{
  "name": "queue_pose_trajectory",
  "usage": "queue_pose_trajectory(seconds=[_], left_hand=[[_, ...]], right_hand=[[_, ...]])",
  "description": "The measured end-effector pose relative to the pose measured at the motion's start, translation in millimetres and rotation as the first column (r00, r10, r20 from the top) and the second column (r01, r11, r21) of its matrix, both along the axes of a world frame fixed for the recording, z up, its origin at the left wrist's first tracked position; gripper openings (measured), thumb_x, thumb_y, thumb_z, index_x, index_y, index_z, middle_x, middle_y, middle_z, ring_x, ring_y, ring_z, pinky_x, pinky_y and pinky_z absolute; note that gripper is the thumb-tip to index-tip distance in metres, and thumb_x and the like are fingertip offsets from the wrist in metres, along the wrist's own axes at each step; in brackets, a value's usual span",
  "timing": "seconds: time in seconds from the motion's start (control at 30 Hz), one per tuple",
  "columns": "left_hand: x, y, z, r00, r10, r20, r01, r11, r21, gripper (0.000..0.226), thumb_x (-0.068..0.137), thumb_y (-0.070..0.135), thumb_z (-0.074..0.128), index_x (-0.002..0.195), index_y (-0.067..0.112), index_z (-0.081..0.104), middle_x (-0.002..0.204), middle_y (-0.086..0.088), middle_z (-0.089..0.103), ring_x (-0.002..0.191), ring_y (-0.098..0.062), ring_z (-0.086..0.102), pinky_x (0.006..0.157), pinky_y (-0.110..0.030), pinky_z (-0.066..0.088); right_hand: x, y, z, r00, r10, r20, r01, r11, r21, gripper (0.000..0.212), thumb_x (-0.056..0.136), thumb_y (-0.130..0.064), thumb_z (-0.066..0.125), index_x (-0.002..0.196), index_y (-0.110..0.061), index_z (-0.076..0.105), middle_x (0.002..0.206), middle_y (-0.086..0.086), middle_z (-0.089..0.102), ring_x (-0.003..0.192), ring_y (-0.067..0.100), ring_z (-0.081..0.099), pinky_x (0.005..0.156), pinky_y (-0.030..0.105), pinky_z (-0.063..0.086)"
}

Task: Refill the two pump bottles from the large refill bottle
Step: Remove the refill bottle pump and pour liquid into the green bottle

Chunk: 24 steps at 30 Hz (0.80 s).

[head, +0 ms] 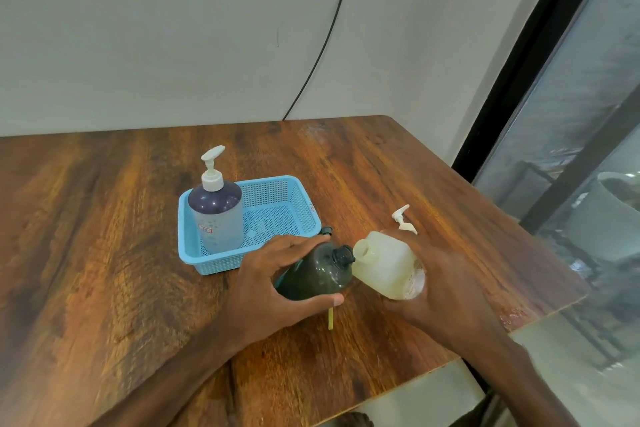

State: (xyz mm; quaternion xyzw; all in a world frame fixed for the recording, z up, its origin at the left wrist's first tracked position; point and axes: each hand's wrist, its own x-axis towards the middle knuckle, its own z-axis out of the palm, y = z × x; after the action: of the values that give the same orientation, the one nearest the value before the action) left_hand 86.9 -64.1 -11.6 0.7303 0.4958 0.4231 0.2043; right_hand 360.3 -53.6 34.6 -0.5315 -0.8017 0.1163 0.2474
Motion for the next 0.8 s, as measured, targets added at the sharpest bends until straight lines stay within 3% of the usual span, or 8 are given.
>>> queue_pose_trajectory(seconds=[0.37,0.63,0.8], left_hand=[[0.9,-3.1,-1.4,0.997,-0.007,0.075,0.005,0.999,0.033,0.072,0.068,0.061,0.087,0.132,0.055,0.054,0.134,0.051,0.048,0.133,0.016,0.045,0.097,-0.002,0.042],[1.2,-3.7,-6.9,0.996,0.032,0.084,-0.034,0.999,0.032,0.081,0.068,0.071,0.083,0.139,0.042,0.060,0.138,0.034,0.058,0.135,0.006,0.050,0.102,-0.027,0.056],[2.7,-5.5,-7.2,0.993,0.046,0.107,-0.049,0.999,0.024,0.080,0.067,0.073,0.083,0.138,0.047,0.057,0.137,0.038,0.056,0.133,0.009,0.050,0.099,-0.021,0.056]], right_hand=[[-8.6,-0.8,14.5,0.995,-0.012,0.099,0.012,1.000,-0.003,0.081,0.072,-0.044,0.088,0.143,-0.039,0.050,0.133,-0.017,0.061,0.122,0.010,0.056,0.090,0.032,0.055],[-11.0,3.1,25.8,0.986,0.018,0.163,-0.017,1.000,-0.006,0.083,0.073,-0.047,0.084,0.146,-0.039,0.046,0.129,-0.016,0.063,0.121,0.011,0.057,0.089,0.037,0.056],[-12.7,3.4,34.5,0.985,0.054,0.163,-0.058,0.998,0.017,0.076,0.068,-0.056,0.075,0.138,-0.041,0.051,0.120,-0.016,0.067,0.111,0.012,0.063,0.083,0.040,0.059]])
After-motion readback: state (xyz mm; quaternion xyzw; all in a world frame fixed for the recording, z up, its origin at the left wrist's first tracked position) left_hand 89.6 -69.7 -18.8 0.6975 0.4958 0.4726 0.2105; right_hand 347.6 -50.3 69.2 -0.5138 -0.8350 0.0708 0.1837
